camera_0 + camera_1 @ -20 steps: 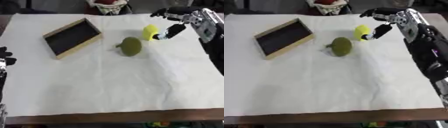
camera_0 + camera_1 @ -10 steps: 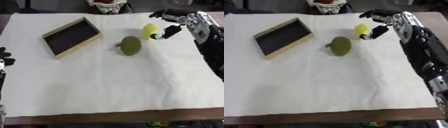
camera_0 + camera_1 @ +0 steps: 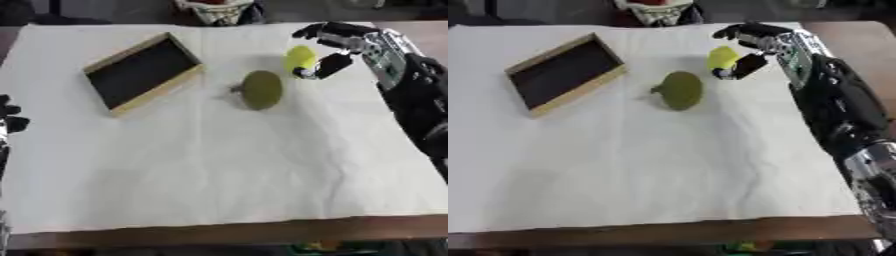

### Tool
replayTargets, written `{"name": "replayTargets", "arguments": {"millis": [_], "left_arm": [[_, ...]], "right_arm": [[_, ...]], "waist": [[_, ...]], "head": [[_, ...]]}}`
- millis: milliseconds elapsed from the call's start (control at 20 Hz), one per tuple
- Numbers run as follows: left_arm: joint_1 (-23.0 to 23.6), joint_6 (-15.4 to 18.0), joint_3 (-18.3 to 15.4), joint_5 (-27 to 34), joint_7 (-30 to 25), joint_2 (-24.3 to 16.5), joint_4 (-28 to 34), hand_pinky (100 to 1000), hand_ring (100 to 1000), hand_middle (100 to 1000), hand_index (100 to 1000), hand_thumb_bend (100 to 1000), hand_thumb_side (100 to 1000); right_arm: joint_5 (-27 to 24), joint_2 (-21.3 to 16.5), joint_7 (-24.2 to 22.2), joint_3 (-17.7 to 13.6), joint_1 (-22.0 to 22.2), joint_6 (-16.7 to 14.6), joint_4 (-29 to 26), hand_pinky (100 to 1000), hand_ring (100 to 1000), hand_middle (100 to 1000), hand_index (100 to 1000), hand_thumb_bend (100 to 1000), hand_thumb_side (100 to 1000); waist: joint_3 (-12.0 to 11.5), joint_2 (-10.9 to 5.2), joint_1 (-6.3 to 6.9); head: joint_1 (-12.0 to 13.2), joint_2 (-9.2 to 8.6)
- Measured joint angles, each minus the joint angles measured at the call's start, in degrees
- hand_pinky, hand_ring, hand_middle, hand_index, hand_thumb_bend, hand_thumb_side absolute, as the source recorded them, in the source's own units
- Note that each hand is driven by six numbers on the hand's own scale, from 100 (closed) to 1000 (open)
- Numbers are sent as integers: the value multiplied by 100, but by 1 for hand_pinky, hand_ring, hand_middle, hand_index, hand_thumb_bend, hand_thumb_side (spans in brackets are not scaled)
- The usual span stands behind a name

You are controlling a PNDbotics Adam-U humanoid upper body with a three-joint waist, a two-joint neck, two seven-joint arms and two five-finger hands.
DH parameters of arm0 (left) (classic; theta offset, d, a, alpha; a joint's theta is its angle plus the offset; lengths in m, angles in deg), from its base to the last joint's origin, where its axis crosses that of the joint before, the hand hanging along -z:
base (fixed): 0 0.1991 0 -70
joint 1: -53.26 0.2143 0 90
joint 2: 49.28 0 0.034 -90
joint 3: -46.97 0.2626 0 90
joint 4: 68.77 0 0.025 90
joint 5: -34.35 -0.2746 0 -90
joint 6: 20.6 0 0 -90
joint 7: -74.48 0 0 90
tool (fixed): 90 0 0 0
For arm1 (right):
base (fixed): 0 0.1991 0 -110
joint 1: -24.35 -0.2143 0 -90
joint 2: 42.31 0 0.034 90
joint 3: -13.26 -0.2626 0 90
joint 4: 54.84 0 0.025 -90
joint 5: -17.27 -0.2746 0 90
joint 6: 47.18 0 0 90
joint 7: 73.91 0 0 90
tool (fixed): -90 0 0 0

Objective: Pick up objects on the table and place them in the box.

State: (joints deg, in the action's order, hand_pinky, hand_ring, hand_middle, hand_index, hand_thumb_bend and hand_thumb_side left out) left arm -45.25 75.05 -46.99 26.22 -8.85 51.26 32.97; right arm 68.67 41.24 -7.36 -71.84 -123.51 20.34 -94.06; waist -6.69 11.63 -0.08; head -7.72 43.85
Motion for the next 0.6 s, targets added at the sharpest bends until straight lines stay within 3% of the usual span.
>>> {"name": "replayTargets", "arguments": {"millis": [250,600], "left_arm": [[-2,-5,6,4,-9,0,0,664,587,591,757,100,708],[-7,5,32,8,-25,0,0,664,587,591,757,100,708]], "right_arm": [[70,62,40,-62,-13,48,155,861,938,932,1000,310,498],[156,75,144,-121,-62,137,266,833,909,908,984,256,429]], "waist": [[-10,2,1],[-32,3,2]], "head": [[-24,0],[-40,0]]}}
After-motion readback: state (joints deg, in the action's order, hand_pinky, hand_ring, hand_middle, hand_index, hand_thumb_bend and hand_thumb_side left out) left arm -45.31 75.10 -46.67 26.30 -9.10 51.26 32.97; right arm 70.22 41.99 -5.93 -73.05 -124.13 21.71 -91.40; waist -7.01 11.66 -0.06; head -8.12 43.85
